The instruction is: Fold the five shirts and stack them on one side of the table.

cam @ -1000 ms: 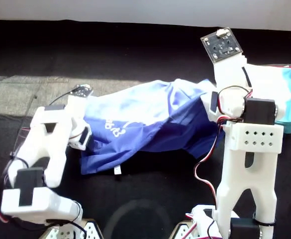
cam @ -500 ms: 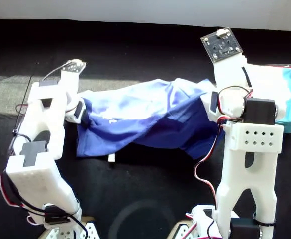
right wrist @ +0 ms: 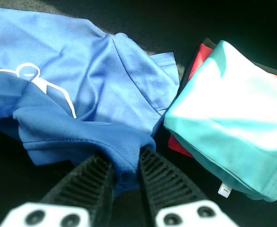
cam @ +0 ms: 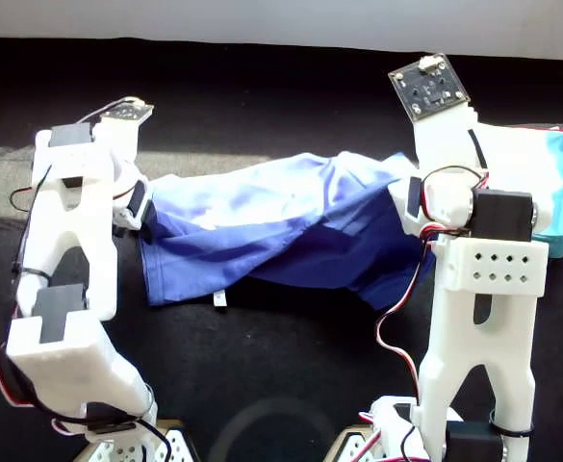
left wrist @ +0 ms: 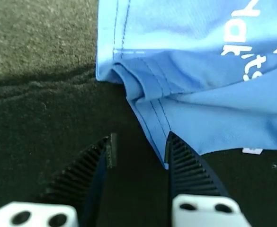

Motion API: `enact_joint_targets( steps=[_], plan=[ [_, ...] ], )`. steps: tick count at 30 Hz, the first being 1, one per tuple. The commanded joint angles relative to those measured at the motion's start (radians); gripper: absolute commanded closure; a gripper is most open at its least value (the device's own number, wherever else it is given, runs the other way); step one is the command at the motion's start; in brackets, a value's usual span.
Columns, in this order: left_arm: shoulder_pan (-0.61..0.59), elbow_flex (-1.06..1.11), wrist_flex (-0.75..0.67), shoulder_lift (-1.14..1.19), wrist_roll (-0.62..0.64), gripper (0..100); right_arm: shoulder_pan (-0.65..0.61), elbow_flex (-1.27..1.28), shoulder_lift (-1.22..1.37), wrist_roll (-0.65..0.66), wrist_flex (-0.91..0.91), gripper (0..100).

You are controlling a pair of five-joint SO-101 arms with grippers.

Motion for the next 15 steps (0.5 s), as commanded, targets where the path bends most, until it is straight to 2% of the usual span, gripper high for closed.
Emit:
enact_joint_targets(
  steps=[1,9,12,15],
  plan=[
    [0.024,-0.031,0.086,-0.122,0.011,83,0.008,-0.002,-0.024,0.012,-0.019,99.2],
    [0.028,-0.005,0.262,-0.214,0.069,82,0.007,-0.002,-0.021,0.012,-0.021,99.2],
    [0.045,0.099,0.256,-0.216,0.075,83,0.007,-0.002,-0.021,0.011,-0.021,99.2],
    [0.082,0.255,0.157,-0.225,0.087,83,0.007,-0.002,-0.021,0.009,-0.021,99.2]
  ],
)
